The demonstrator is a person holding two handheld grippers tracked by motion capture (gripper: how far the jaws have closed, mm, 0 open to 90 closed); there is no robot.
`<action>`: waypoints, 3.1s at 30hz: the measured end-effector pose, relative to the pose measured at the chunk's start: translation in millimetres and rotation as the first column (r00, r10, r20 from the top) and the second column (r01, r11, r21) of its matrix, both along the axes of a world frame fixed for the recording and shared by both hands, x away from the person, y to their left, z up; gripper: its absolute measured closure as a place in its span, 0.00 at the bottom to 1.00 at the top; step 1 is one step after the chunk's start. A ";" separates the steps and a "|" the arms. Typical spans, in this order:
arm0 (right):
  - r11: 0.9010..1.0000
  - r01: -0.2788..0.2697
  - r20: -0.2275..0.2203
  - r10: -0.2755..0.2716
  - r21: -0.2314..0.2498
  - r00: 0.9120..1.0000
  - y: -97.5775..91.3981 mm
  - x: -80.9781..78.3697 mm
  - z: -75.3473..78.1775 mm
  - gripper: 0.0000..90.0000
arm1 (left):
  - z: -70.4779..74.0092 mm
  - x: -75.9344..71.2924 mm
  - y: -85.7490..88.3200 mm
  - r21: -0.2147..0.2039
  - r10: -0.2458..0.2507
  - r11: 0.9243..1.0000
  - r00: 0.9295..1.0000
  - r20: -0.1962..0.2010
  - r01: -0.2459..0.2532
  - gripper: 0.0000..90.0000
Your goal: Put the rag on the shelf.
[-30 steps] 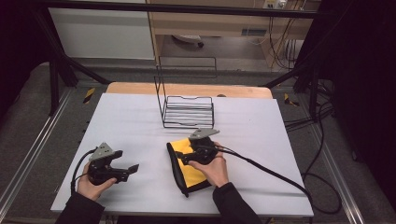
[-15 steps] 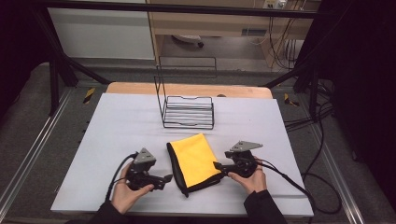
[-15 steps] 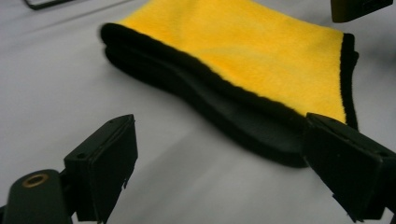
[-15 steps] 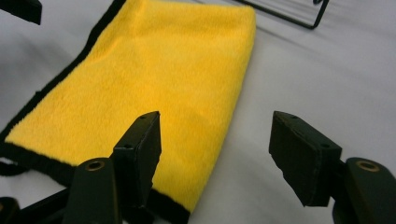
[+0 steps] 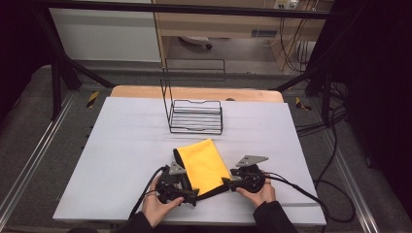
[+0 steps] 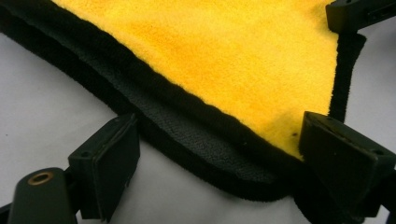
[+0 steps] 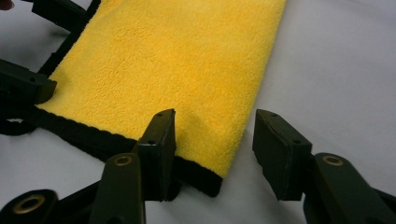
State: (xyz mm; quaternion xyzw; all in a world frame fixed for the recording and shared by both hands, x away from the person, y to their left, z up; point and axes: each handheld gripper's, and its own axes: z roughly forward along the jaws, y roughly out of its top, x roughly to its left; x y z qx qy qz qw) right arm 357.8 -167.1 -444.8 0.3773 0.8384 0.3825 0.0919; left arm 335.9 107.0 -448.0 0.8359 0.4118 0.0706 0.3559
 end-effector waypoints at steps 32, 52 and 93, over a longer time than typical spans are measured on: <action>0.986 0.126 -0.170 -0.106 0.113 0.980 25.8 -20.4 11.0 0.92 | 19.3 -2.2 20.6 -0.035 -0.066 0.997 0.994 -0.084 0.063 0.86; 0.988 0.143 0.006 -0.143 0.055 0.990 27.5 -25.4 11.0 0.61 | 14.6 -0.1 36.4 -0.025 -0.091 0.996 0.996 -0.014 0.091 0.61; 0.993 0.103 0.044 -0.106 0.058 0.993 42.5 105.0 6.0 0.94 | 17.9 118.0 47.8 -0.050 0.125 0.991 0.989 0.082 -0.121 0.32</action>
